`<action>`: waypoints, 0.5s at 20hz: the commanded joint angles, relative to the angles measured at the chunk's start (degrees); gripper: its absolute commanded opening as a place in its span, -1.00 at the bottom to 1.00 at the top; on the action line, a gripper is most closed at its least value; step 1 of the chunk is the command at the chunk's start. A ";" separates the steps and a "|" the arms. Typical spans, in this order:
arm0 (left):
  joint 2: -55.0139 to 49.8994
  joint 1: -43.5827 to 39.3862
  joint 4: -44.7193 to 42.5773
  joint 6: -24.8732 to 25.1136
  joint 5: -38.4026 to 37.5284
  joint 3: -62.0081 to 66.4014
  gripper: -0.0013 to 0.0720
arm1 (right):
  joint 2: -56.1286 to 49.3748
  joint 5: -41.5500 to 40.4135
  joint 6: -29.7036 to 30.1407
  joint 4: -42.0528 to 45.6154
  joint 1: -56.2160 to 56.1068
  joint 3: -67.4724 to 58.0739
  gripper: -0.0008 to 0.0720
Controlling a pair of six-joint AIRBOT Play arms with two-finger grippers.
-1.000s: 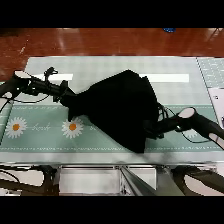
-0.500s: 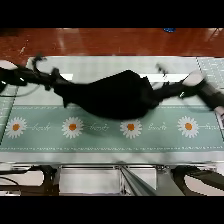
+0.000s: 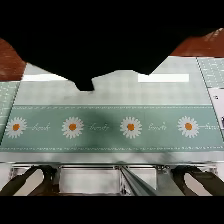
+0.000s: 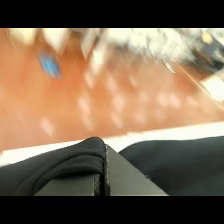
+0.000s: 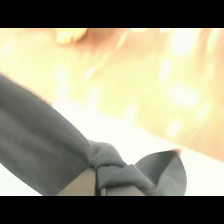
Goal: Fold the shirts.
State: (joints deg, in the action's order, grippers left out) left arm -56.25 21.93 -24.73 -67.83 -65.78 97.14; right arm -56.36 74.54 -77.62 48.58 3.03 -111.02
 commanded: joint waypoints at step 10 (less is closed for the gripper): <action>27.32 1.97 -15.85 -0.37 -3.89 -0.83 -0.90 | 16.24 15.08 -7.72 13.44 0.48 0.74 -0.93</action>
State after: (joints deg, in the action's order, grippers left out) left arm -31.44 23.83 -37.26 -67.16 -67.61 97.93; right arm -41.21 84.68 -83.33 60.03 3.51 -112.88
